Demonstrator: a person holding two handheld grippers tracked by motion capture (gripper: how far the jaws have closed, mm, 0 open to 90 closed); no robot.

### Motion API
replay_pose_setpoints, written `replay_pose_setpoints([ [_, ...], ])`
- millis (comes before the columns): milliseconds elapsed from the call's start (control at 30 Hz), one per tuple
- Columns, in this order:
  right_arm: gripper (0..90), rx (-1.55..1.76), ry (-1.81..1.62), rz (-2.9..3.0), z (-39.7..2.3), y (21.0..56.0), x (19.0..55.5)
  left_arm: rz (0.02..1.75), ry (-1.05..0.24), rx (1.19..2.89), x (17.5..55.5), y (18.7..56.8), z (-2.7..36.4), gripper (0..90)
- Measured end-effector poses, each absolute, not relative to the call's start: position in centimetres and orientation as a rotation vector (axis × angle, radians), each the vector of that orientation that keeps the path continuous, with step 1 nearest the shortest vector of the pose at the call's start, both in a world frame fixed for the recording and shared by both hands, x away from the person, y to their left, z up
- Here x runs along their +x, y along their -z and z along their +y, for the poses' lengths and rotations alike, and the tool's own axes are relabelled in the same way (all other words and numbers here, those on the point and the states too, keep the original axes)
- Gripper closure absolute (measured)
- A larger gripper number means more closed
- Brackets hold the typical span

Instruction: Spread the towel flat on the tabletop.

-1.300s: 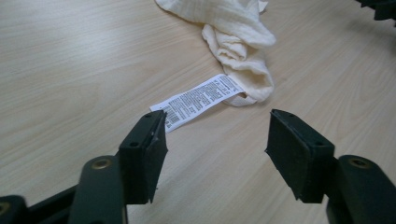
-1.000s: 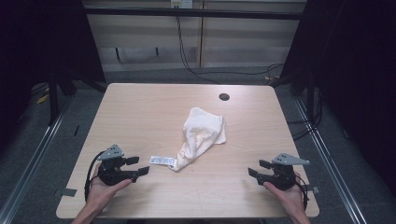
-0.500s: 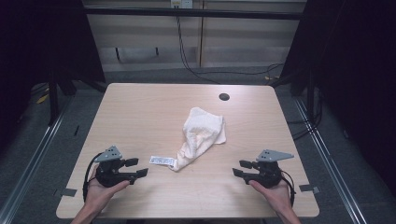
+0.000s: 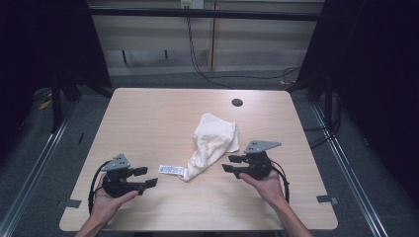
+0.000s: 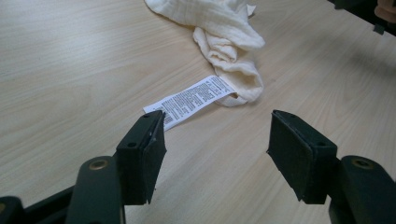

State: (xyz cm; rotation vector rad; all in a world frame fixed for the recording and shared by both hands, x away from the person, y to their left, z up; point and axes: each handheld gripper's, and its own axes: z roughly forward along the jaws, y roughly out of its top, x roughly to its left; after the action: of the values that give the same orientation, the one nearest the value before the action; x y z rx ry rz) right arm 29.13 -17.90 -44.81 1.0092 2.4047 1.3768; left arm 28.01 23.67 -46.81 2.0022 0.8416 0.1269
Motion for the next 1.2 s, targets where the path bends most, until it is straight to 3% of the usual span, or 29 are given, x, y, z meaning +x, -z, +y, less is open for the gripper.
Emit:
replay_pose_setpoints([
  [500, 55.7, 0.96, -1.385, 2.488, -13.6, 45.4, 33.1, 0.853, -0.15, 1.991, 27.8, 46.7, 24.1, 35.7],
  [767, 62.8, 0.922, -1.272, 2.523, -10.8, 46.6, 35.1, 0.841, -0.155, 1.995, 27.8, 46.7, 24.0, 35.7],
  [867, 56.8, 0.941, -1.248, 2.54, -10.2, 47.6, 35.8, 0.837, -0.153, 1.998, 27.7, 46.7, 24.0, 35.7],
  [900, 50.6, 0.955, -1.214, 2.536, -10.0, 48.4, 36.1, 0.835, -0.154, 1.999, 27.7, 46.7, 24.0, 35.7],
  [1033, 51.1, 0.982, -1.211, 2.549, -10.0, 49.4, 36.4, 0.837, -0.152, 1.994, 27.8, 46.7, 24.0, 35.6],
  [1133, 66.4, 0.969, -1.208, 2.551, -10.0, 50.3, 36.3, 0.835, -0.149, 2.004, 27.8, 46.7, 23.9, 35.6],
  [1200, 69.8, 0.98, -1.21, 2.549, -10.1, 50.3, 36.2, 0.831, -0.149, 2.006, 27.8, 46.8, 23.8, 35.6],
])
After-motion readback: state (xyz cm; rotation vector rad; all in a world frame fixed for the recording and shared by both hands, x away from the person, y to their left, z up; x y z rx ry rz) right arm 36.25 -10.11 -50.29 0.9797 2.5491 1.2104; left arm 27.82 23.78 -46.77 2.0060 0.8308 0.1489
